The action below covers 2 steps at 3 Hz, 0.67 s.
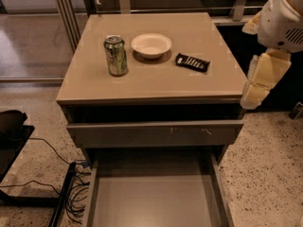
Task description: Place rxbar chocolate into middle drawer
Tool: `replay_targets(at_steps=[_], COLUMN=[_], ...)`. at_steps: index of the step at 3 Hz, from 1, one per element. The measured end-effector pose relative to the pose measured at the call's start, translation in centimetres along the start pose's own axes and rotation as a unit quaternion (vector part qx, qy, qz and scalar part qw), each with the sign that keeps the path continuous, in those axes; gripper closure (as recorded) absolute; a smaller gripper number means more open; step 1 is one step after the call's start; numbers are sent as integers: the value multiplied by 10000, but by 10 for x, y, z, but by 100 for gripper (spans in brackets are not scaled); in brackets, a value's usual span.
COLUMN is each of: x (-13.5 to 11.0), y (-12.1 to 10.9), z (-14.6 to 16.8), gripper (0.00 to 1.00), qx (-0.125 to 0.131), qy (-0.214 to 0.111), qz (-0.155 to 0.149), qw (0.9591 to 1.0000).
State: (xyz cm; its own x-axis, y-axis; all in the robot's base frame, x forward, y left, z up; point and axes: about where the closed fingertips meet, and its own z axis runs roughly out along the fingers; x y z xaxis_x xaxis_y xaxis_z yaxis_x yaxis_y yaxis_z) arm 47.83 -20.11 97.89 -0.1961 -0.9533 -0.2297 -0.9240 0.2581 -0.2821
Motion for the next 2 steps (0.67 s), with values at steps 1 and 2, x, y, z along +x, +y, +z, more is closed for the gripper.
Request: replay_targets(at_steps=[1,2], x=[-13,-20], y=[-32,-55], z=[21,45], gripper=[0,0], qx=[18,60], qy=[-292,-762], qz=[109,353], qw=[9995,9964])
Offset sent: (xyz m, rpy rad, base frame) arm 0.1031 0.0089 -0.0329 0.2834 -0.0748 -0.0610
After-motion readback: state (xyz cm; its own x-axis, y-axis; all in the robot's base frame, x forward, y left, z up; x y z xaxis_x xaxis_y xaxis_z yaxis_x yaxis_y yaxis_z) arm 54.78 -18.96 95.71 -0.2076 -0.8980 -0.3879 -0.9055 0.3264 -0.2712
